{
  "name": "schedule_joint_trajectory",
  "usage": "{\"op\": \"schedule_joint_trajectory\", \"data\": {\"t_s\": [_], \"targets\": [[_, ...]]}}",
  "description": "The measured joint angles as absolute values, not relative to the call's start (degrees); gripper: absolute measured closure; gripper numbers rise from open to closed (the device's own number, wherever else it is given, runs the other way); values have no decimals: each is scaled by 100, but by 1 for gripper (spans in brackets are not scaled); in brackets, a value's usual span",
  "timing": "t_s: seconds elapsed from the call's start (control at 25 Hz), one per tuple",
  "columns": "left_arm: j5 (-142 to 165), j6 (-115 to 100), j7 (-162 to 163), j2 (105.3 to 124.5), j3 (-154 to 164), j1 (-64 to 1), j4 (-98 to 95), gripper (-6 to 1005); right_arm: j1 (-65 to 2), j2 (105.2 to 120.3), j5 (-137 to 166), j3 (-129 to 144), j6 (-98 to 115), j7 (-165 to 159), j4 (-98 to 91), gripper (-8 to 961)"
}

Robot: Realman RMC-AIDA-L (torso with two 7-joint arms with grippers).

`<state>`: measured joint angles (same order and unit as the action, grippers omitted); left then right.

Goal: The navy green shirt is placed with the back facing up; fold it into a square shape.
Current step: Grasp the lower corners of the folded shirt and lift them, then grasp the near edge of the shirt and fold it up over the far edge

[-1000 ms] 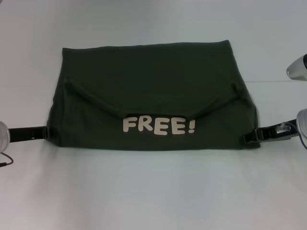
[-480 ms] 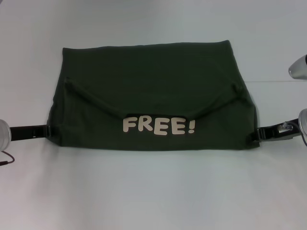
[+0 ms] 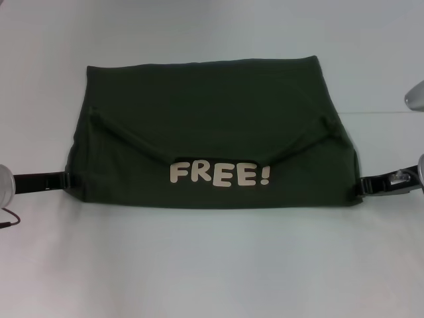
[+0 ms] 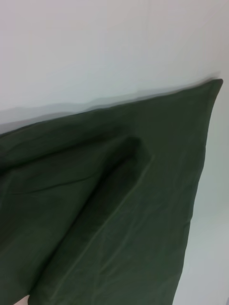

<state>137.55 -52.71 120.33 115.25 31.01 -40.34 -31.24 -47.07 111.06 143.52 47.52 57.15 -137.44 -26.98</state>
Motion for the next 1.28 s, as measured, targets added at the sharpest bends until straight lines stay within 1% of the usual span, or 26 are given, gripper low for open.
{"op": "schedule_joint_trajectory", "data": {"t_s": [0.16, 0.36, 0.4, 0.48, 0.84, 1.08, 1.28], "targets": [[13755, -5618, 12185, 11467, 3050, -3984, -3213, 992, -4621, 11051, 14330, 4751, 5904, -13707, -2870, 907], [13777, -6302, 12273, 11409, 2845, -3891, -3468, 991, -4308, 11041, 14128, 4739, 6610, -13544, -3507, 901], [13795, -6761, 12340, 11333, 2683, -3847, -3572, 991, -4241, 11041, 14069, 4737, 6738, -13503, -3615, 899], [13801, -7100, 12378, 11269, 2560, -3810, -3635, 991, -4085, 11040, 13922, 4711, 7068, -13401, -3847, 897], [14282, -8915, 12566, 11047, 1987, -3553, -4110, 993, -3451, 11034, 13697, 3850, 9039, -12701, -4594, 885], [15076, -10062, 12556, 10957, 1510, -3463, -4272, 993, -3051, 10979, 13695, 3510, 9903, -12491, -4681, 877], [15203, -10756, 12570, 10907, 1313, -3378, -4390, 992, -2874, 10866, 13697, 3306, 10482, -12313, -4645, 870]]}}
